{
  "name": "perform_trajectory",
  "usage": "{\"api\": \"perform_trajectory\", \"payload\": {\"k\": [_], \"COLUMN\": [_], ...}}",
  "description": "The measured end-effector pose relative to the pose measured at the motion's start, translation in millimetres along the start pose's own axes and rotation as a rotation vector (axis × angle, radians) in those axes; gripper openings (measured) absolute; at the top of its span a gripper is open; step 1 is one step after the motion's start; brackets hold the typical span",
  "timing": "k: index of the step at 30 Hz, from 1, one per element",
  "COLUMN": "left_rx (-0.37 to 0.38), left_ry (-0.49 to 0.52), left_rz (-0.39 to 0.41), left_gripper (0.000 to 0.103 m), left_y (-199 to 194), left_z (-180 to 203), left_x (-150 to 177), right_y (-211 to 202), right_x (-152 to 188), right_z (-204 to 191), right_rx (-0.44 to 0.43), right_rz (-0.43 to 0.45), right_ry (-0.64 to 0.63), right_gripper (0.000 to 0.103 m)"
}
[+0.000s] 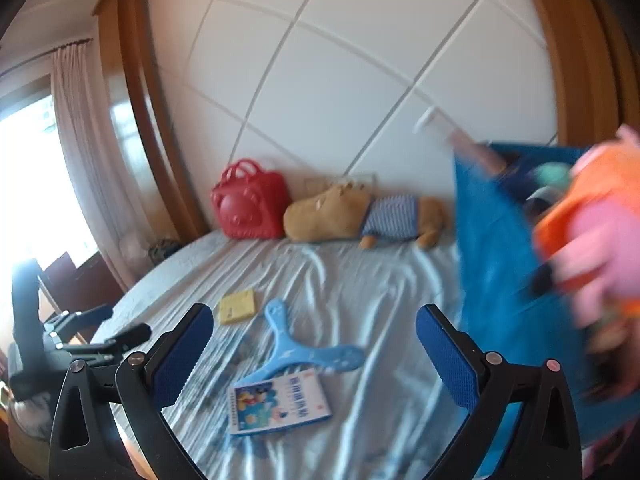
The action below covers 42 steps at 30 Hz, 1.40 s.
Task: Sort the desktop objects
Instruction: 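Withdraw both open tools from the crate back over the bed, then grasp the Mickey medicine box edge-on with left tool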
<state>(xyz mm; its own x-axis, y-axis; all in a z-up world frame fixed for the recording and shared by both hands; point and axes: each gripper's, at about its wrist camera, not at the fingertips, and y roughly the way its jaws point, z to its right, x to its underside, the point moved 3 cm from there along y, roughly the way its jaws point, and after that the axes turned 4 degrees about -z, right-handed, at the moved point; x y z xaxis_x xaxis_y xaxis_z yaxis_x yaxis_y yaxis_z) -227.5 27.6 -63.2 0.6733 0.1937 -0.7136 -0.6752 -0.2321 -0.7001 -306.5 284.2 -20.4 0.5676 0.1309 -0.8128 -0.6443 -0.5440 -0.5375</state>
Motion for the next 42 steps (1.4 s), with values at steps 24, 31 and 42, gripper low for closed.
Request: {"api": "perform_trajectory", "payload": {"k": [24, 31, 42], "left_rx": [0.180, 0.392, 0.475], "left_ry": [0.119, 0.408, 0.564], "left_rz": [-0.239, -0.283, -0.414], "left_gripper": [0.095, 0.077, 0.051], "left_y": [166, 198, 241], "left_z": [-156, -94, 5], "left_x": [0, 0, 57], "right_y": [180, 170, 185], "right_x": [100, 137, 215], "right_z": [-57, -59, -44], "right_rx": [0.302, 0.440, 0.502], "right_rz": [-0.348, -0.320, -0.487], "right_ry": [0.319, 0.501, 0.597], "right_gripper": [0.103, 0.050, 0.034]}}
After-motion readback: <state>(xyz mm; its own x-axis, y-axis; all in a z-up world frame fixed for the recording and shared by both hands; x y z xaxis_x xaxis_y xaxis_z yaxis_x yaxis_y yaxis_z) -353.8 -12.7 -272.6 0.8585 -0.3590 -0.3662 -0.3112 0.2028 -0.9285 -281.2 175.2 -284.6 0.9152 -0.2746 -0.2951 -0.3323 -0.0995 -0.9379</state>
